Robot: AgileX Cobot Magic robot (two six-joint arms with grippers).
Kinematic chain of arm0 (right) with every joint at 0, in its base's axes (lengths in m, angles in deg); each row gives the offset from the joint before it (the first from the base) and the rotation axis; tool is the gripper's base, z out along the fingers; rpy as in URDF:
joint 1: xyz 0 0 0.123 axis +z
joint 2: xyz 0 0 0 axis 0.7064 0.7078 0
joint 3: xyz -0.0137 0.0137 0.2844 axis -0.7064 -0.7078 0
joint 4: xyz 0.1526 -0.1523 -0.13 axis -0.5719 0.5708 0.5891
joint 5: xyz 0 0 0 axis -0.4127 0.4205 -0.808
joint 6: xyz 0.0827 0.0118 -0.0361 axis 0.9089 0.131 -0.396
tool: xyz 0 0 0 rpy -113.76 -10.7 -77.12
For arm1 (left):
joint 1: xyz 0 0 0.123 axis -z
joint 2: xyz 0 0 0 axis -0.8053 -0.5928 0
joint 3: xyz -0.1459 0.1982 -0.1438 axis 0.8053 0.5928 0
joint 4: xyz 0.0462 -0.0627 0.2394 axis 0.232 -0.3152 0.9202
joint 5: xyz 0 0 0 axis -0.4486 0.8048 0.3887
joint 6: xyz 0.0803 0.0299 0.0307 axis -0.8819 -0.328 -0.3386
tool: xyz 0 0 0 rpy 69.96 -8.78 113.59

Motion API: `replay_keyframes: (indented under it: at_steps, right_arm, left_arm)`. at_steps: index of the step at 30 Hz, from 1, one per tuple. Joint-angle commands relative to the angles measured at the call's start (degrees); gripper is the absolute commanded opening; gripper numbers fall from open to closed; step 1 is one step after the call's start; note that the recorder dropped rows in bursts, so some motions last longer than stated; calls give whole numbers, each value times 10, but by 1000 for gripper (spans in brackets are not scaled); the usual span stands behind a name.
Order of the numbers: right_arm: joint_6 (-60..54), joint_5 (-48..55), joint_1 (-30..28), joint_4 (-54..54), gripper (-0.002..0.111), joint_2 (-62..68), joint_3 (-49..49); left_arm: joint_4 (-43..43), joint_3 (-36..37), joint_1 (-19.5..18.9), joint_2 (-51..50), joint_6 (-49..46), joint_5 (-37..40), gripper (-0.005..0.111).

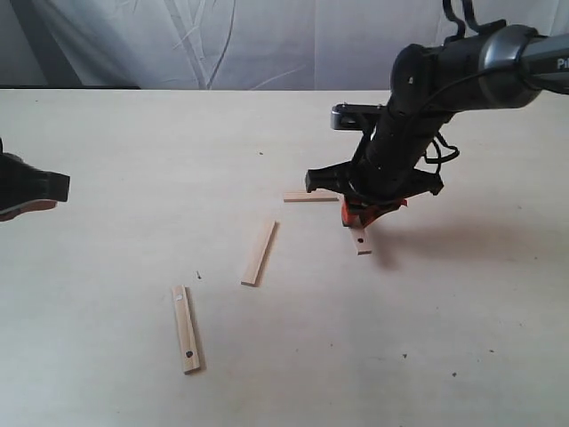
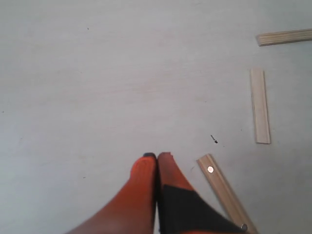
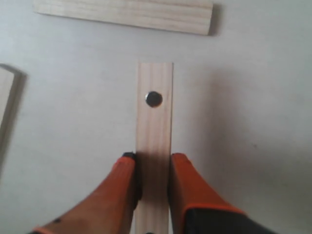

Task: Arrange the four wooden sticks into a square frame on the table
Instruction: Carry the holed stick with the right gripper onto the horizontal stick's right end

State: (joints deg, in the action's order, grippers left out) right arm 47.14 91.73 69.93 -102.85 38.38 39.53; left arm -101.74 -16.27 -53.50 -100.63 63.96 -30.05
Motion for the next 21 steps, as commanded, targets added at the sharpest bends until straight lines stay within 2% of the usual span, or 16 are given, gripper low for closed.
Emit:
replay_keyframes:
  at_steps: [1, 6, 11, 21]
  right_arm:
    - [7, 2, 7, 22, -1, 26, 29]
    - [22, -4, 7, 45, -1, 37, 37]
    - [82, -15, 7, 86, -1, 37, 37]
    - [101, -48, 7, 89, -1, 39, 36]
  left_arm:
    - [-16, -3, 5, -1, -11, -4, 0]
    - [-17, -3, 5, -1, -12, -4, 0]
    - [-22, -3, 5, -1, -12, -4, 0]
    - [-22, -3, 5, -1, -12, -4, 0]
